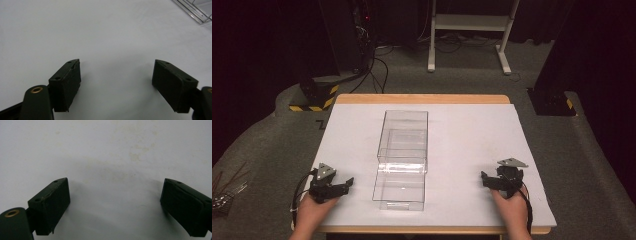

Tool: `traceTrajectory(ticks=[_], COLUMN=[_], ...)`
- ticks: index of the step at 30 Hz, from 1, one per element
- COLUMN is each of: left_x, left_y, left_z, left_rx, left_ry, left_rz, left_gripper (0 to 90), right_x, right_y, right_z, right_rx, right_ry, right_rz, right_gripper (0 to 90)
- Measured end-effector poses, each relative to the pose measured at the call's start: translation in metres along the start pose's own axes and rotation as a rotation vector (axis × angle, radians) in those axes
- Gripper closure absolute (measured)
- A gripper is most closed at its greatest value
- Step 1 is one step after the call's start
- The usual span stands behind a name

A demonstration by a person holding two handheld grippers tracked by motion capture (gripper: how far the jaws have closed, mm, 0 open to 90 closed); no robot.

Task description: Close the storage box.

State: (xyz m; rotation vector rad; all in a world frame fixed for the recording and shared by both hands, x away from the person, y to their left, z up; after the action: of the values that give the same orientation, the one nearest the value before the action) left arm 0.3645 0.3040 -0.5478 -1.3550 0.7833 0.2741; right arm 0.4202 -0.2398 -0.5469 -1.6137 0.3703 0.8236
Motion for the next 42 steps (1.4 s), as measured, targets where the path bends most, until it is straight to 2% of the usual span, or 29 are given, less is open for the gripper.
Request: traceTrajectory(ticks=[3,5,8,10,15,18,23,36,42], left_x=[-0.002,-0.004,-0.008,-0.013,-0.02,-0.027,-0.033,-0.054,-0.064], left_y=[0.0,0.001,0.0,-0.002,-0.007,-0.014,-0.02,-0.036,-0.042], left_z=[0.001,-0.001,-0.004,-0.009,-0.017,-0.028,-0.037,-0.062,-0.071], left_rx=[-0.01,-0.03,-0.038,-0.007,0.023,0.049,0.043,0.092,0.087], left_ry=[0.011,0.054,0.08,0.082,0.092,0.106,0.126,0.173,0.207], left_rz=[0.004,0.002,-0.008,-0.022,-0.047,-0.079,-0.107,-0.175,-0.205], left_gripper=[23.8,22.9,20.6,18.7,16.2,15.0,14.6,14.7,14.9], right_x=[0.0,0.0,0.0,0.0,0.0,0.0,0.0,0.0,0.0], right_y=[0.0,0.0,0.0,0.0,0.0,0.0,0.0,0.0,0.0], right_z=[0.0,0.0,0.0,0.0,0.0,0.0,0.0,0.0,0.0], right_rx=[0.004,0.005,0.005,0.004,0.004,0.004,0.004,0.0,-0.002], right_ry=[0.0,-0.001,-0.001,0.0,0.0,0.0,0.0,0.0,0.0], right_rz=[-0.002,-0.002,-0.001,0.0,-0.002,0.0,0.0,-0.004,-0.004], right_gripper=[8.8,8.7,8.7,8.7,8.7,8.8,8.8,8.9,9.0])
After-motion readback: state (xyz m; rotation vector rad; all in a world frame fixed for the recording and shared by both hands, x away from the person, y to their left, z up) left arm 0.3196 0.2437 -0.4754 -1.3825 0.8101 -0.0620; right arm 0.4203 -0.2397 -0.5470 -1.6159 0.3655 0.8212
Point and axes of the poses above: each handheld gripper's, and its own axes: x roughly forward along the jaws, y roughly out of its underside, z roughly to its left, the point moved 6 cm from there along x, roughly forward along the jaws, and after that the axes turned 2 degrees about -z, right-handed, at the moved point
